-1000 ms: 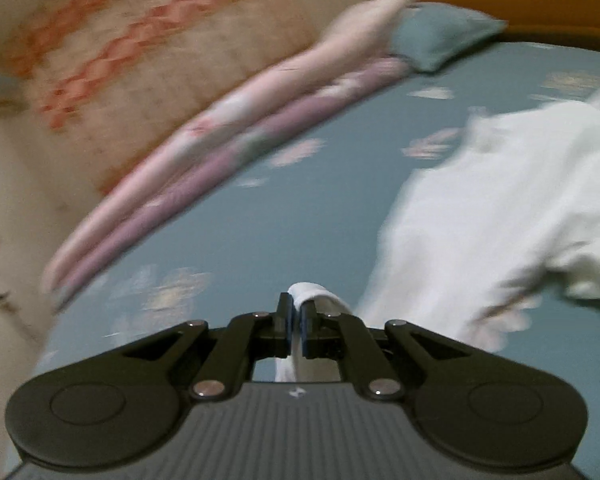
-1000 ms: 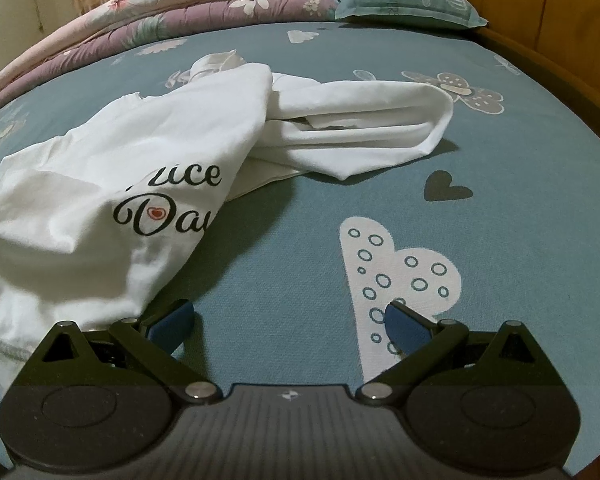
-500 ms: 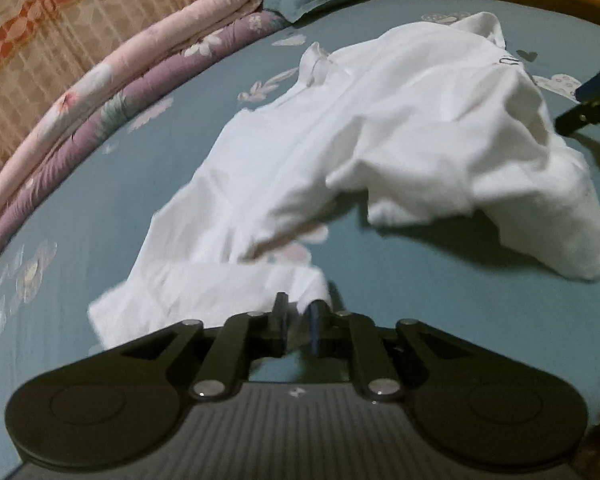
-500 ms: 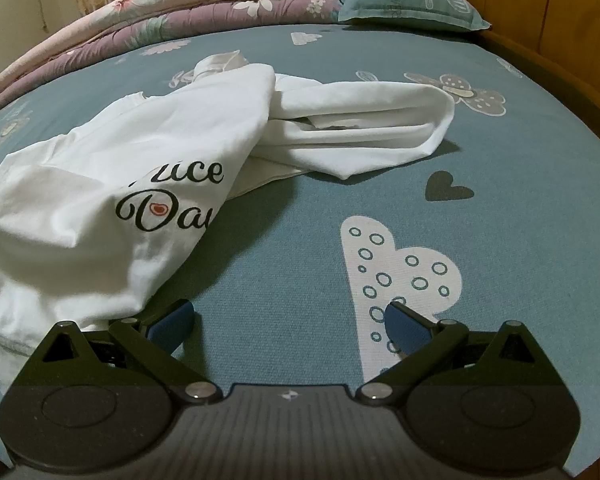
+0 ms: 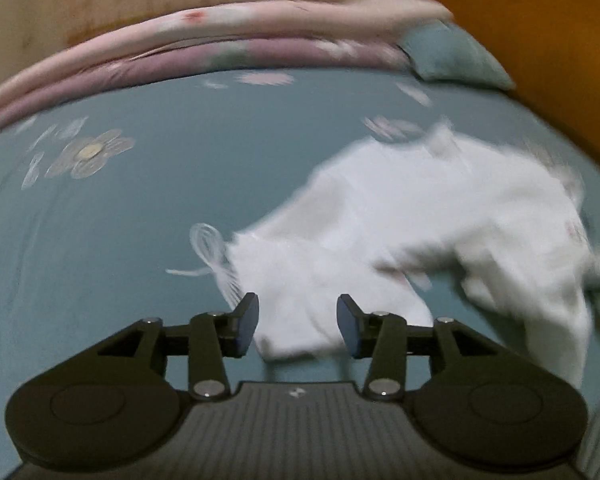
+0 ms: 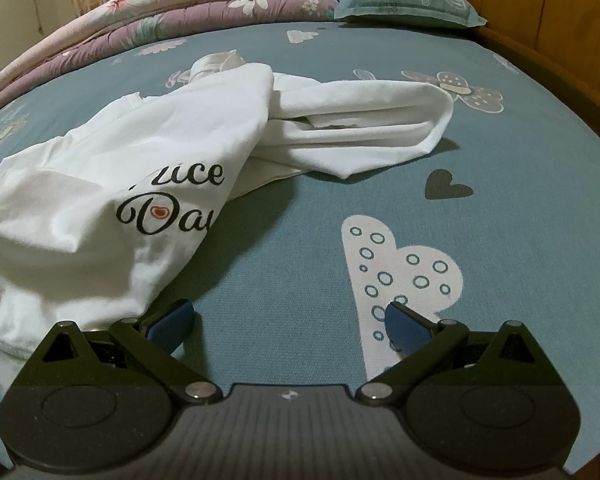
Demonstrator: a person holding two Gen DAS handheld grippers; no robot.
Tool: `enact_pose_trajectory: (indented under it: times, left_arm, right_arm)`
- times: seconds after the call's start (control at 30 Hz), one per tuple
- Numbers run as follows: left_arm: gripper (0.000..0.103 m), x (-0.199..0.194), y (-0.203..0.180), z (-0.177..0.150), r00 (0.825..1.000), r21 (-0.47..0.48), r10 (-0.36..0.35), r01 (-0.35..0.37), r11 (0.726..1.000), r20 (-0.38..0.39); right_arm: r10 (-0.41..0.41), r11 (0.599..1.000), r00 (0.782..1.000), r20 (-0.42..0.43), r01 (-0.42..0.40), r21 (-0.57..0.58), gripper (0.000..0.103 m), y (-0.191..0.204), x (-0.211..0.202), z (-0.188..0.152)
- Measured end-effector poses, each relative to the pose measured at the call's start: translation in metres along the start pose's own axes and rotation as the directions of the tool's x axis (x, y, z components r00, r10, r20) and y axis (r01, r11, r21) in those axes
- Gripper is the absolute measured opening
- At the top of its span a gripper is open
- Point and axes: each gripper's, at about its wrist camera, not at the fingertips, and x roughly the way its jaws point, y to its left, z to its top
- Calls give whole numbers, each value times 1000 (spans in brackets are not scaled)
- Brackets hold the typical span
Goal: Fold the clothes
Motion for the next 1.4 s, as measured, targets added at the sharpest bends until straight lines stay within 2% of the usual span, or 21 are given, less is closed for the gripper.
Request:
enact_pose_trajectory:
  times: [0.13,0.23,0.33,0.37,0.43,0.53,0.63,0.7,0.77,0.8,0.83,0.87,0.93,1.03,1.13,1.17,1.27,1.4]
  left_arm:
    - [44,33,20,8,999,-77,38,-39,996,-4]
    - [44,49,33,8,1000,-189,-16,13,982,-12]
    - [38,54,35,4,998,-232,-63,61,971,-1]
    - [27,53,34,3,998,-227,-57,55,972,-3]
    - [10,48,35,1,1000,-209,-19,17,978,-10]
    - [5,41,37,-1,999,-182,48,-51,982,-23]
    - [1,31,58,-2,987,-184,159,-163,969,-35]
    - [1,22,79,-4,985,-223,167,-171,960,-35]
    - [1,13,97,-4,991,-262,130,-133,956,-29]
    - [2,12,102,-4,996,-288,81,-88,954,-36]
    - [8,12,106,-6,999,-321,21,-36,946,-48]
    - [20,13,107,-7,998,-348,-30,9,937,-56]
    - [31,20,98,-12,992,-376,-110,79,923,-61]
    - [32,38,84,-21,971,-424,-223,165,891,-91]
    - [33,54,78,-30,964,-458,-247,177,871,-97]
    - [38,56,80,-31,963,-482,-261,197,854,-69]
    - [41,66,97,-34,945,-598,-325,252,761,-16]
    - [41,68,96,-41,921,-637,-390,301,710,0]
  right_arm:
    - [2,1000,1000,-3,-2,29,103,-1,-4,-2]
    - [0,999,1000,-5,0,41,103,-1,-5,-4]
    - [-12,1000,1000,-13,12,28,103,3,-4,-4]
    - [-13,999,1000,-13,14,30,103,3,-4,-3]
    - [-15,999,1000,-14,16,35,103,3,-4,-3]
    - [-19,999,1000,-16,19,41,103,4,-4,-3]
    - [-22,999,1000,-17,23,48,103,4,-4,-3]
    - [-24,999,1000,-18,25,47,103,5,-4,-3]
    - [-26,999,999,-18,27,46,103,6,-4,-3]
    - [-27,999,999,-19,28,46,103,6,-4,-3]
    - [-28,999,999,-19,29,45,103,6,-4,-3]
    - [-32,998,999,-19,33,45,103,7,-3,-3]
    - [-37,998,999,-21,38,46,103,9,-3,-2]
    - [-28,999,999,-28,30,45,103,11,-5,-3]
    - [-18,999,999,-32,19,37,103,13,-8,-6]
    - [-18,999,999,-31,19,35,103,13,-8,-7]
    - [-19,999,999,-30,20,31,103,13,-9,-10]
    - [-24,999,999,-30,25,32,103,15,-9,-10]
